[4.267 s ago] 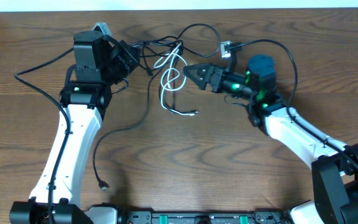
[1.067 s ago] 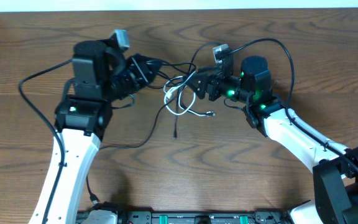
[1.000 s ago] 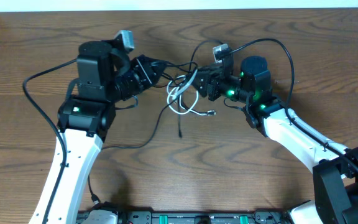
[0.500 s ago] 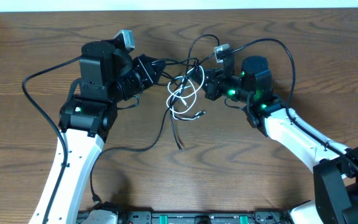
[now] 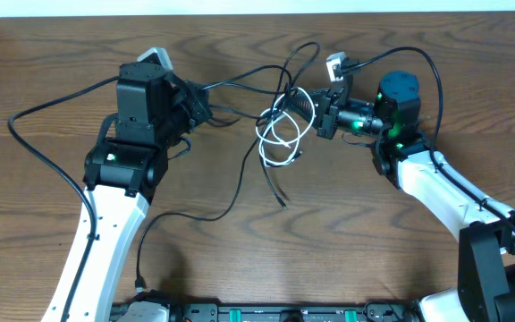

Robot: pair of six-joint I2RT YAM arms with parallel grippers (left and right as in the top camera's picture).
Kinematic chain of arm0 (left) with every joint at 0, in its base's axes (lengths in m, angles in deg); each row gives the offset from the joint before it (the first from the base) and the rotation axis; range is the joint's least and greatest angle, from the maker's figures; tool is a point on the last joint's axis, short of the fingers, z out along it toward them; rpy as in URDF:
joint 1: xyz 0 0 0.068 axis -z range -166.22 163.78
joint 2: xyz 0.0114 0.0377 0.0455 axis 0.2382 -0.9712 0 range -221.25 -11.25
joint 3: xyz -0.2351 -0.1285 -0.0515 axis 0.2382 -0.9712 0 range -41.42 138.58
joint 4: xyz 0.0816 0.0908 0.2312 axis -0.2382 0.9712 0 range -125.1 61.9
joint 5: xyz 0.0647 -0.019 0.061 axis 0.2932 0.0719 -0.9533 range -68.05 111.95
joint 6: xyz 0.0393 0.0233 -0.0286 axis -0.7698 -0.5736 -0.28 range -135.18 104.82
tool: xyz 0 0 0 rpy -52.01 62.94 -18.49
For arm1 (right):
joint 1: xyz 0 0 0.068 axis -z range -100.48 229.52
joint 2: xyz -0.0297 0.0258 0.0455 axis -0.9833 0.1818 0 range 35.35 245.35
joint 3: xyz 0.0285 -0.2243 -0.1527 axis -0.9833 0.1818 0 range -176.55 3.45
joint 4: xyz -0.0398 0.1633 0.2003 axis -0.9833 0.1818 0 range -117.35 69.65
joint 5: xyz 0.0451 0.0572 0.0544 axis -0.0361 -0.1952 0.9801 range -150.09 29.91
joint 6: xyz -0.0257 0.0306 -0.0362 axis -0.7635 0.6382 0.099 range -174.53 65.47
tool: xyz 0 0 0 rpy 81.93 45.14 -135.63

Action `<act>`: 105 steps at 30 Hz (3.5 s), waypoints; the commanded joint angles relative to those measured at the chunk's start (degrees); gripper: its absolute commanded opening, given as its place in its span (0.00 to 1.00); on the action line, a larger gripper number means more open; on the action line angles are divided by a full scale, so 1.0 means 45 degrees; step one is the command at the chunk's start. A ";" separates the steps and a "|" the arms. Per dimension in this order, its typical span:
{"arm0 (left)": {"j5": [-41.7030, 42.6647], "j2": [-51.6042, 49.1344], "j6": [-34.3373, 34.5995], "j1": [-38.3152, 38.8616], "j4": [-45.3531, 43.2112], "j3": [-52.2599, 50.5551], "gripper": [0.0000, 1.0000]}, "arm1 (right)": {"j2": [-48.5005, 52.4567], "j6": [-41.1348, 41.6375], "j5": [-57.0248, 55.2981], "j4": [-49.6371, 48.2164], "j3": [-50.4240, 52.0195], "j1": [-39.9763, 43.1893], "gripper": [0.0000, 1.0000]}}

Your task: Untangle cables

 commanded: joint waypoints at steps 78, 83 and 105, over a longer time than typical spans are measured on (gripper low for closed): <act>0.7461 0.0811 -1.1400 0.0015 0.0704 0.0146 0.98 | 0.0068 0.0257 0.0000 0.1923 -0.0024 0.0627 0.01; 0.4697 0.0811 -1.0132 0.0015 0.0539 0.0146 0.98 | 0.0068 -0.1583 0.1826 0.1914 -0.0024 0.0631 0.01; 0.8058 0.0617 -1.0132 0.0019 0.0155 0.0141 1.00 | 0.0068 -0.3585 0.4915 -0.0092 -0.0024 0.0471 0.01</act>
